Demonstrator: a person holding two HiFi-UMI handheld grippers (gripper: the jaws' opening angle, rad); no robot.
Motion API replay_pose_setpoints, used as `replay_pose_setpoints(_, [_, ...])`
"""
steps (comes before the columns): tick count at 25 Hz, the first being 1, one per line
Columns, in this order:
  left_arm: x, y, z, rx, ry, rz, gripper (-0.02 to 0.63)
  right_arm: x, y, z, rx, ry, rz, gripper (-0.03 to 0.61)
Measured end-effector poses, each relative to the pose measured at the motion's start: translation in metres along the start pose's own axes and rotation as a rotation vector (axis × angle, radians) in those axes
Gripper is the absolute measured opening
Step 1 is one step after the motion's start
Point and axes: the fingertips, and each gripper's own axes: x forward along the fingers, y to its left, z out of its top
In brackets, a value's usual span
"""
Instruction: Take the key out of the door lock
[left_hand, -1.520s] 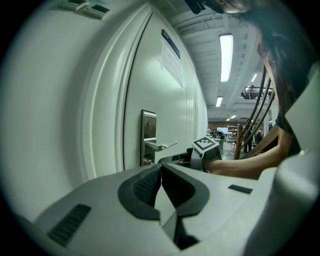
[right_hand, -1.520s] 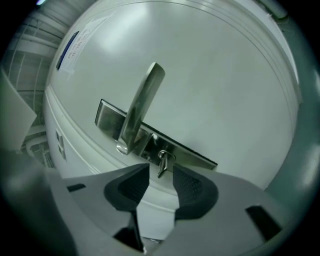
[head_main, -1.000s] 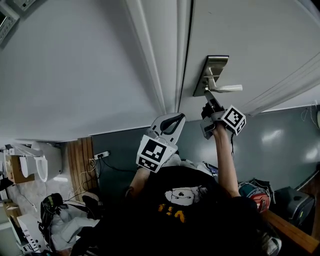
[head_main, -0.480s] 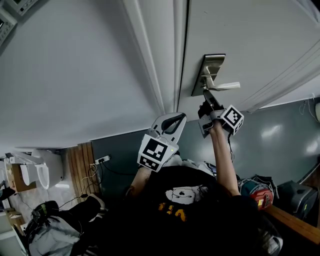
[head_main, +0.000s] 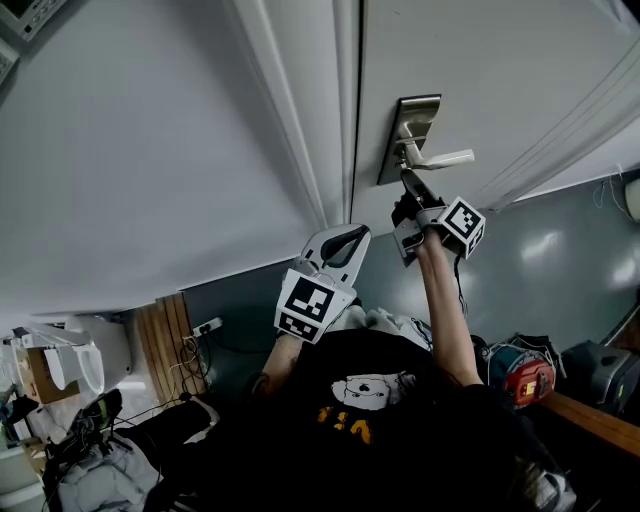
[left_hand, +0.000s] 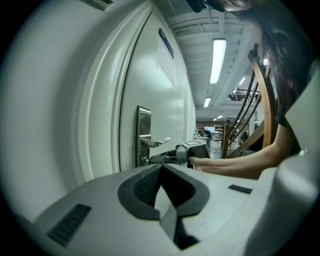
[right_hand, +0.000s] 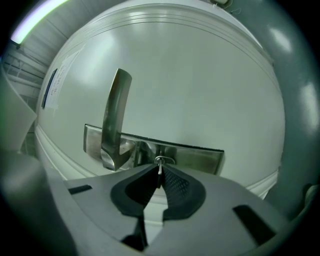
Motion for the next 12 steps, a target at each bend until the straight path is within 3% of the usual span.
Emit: replay_pose_setpoints(12, [-0.0005, -0.0049, 0.0022, -0.004, -0.015, -0.004, 0.008, -0.0024, -0.0030, 0.0006, 0.048, -0.023, -0.013, 0.021])
